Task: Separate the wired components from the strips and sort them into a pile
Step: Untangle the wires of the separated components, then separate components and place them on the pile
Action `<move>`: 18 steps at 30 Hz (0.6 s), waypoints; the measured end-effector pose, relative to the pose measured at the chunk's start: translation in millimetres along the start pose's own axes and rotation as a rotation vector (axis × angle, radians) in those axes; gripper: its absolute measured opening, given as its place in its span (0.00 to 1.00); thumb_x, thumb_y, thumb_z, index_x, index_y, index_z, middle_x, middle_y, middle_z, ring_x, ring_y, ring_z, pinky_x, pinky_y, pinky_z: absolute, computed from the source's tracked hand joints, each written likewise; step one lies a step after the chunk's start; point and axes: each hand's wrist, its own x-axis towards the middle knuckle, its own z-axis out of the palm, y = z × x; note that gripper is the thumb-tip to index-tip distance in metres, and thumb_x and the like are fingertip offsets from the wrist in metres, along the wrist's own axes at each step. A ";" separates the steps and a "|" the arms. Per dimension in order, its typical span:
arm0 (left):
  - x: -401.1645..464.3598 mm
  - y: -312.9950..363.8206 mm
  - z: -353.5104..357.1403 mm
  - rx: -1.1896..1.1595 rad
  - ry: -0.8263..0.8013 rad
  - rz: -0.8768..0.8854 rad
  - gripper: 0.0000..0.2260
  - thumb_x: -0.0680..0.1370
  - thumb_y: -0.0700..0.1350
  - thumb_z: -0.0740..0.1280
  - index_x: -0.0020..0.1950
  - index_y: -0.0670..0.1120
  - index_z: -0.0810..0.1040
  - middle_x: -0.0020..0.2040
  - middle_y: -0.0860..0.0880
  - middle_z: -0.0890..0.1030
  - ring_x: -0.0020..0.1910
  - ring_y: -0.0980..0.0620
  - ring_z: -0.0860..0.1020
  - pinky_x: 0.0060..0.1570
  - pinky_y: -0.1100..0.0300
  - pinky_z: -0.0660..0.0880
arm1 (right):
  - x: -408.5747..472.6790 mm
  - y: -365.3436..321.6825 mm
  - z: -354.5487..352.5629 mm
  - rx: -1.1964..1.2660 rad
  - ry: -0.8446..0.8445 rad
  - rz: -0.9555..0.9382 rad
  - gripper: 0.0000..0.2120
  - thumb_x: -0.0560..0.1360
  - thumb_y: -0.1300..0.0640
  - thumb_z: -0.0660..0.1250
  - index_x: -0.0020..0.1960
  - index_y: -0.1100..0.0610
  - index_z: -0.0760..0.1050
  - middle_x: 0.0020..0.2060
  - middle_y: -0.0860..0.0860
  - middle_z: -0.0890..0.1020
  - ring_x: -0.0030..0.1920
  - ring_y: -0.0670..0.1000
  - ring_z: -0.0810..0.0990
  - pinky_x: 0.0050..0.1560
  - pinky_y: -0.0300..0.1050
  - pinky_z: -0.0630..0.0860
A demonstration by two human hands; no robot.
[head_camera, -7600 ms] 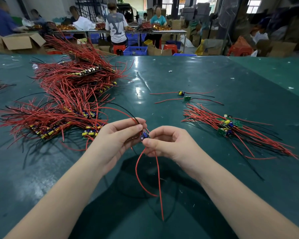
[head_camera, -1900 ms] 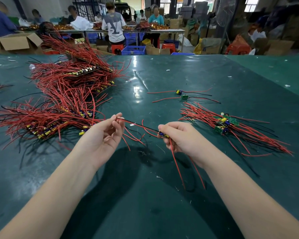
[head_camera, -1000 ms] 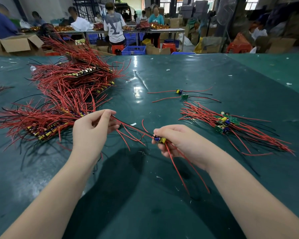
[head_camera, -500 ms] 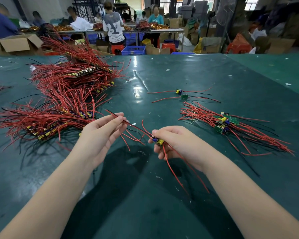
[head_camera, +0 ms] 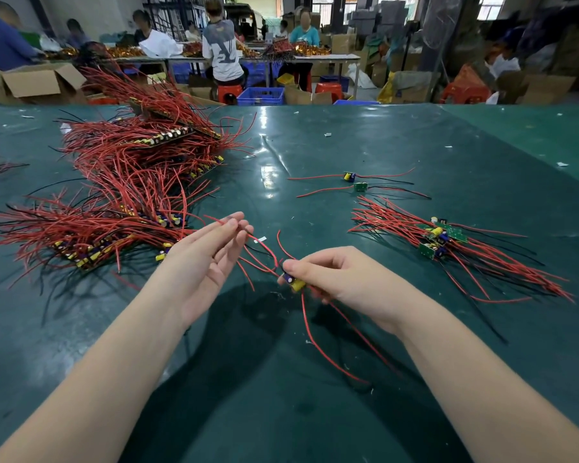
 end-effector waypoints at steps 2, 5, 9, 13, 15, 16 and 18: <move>-1.4 -2.9 1.6 0.076 -0.038 0.025 0.06 0.78 0.38 0.64 0.52 0.38 0.79 0.44 0.45 0.85 0.44 0.54 0.84 0.42 0.67 0.79 | 0.6 0.1 -0.6 0.062 0.032 -0.010 0.14 0.73 0.41 0.68 0.43 0.51 0.85 0.36 0.51 0.77 0.35 0.45 0.68 0.37 0.37 0.66; -6.5 -8.6 5.1 0.192 -0.092 0.018 0.12 0.73 0.42 0.67 0.53 0.38 0.79 0.47 0.43 0.85 0.46 0.50 0.84 0.44 0.64 0.80 | 4.2 -0.3 -2.9 0.381 0.073 0.019 0.13 0.73 0.47 0.69 0.42 0.57 0.85 0.32 0.49 0.77 0.29 0.43 0.69 0.32 0.33 0.67; -14.0 -14.7 10.9 0.259 -0.202 -0.098 0.12 0.73 0.41 0.66 0.54 0.36 0.79 0.47 0.40 0.84 0.43 0.50 0.84 0.41 0.65 0.80 | 5.6 -2.8 -2.6 0.619 0.101 0.069 0.10 0.74 0.53 0.69 0.40 0.59 0.83 0.33 0.50 0.83 0.29 0.43 0.78 0.31 0.33 0.75; -14.2 -17.3 13.0 0.236 -0.178 -0.140 0.09 0.78 0.35 0.61 0.50 0.36 0.81 0.42 0.41 0.84 0.37 0.53 0.84 0.37 0.68 0.78 | 5.8 -4.9 -2.9 0.668 0.119 0.075 0.09 0.73 0.54 0.69 0.41 0.59 0.83 0.37 0.52 0.83 0.31 0.45 0.79 0.32 0.34 0.77; -13.5 -16.9 12.3 0.221 -0.168 -0.116 0.10 0.78 0.33 0.61 0.47 0.38 0.83 0.39 0.42 0.84 0.36 0.53 0.83 0.37 0.68 0.78 | 6.4 -4.2 -3.8 0.660 0.138 0.077 0.11 0.73 0.53 0.70 0.37 0.58 0.84 0.37 0.52 0.83 0.31 0.45 0.79 0.33 0.34 0.77; -13.0 -16.4 11.6 0.220 -0.167 -0.103 0.11 0.78 0.33 0.61 0.45 0.39 0.83 0.39 0.42 0.84 0.36 0.53 0.83 0.37 0.67 0.78 | 6.5 -3.8 -4.1 0.655 0.141 0.078 0.11 0.73 0.53 0.70 0.36 0.58 0.84 0.37 0.52 0.83 0.31 0.45 0.79 0.33 0.35 0.77; -12.3 -15.2 10.0 0.231 -0.165 -0.079 0.10 0.78 0.34 0.62 0.45 0.40 0.84 0.40 0.42 0.84 0.36 0.53 0.83 0.37 0.66 0.79 | 5.9 -3.7 -4.0 0.642 0.133 0.078 0.11 0.74 0.53 0.69 0.37 0.57 0.84 0.37 0.51 0.84 0.31 0.45 0.79 0.33 0.35 0.77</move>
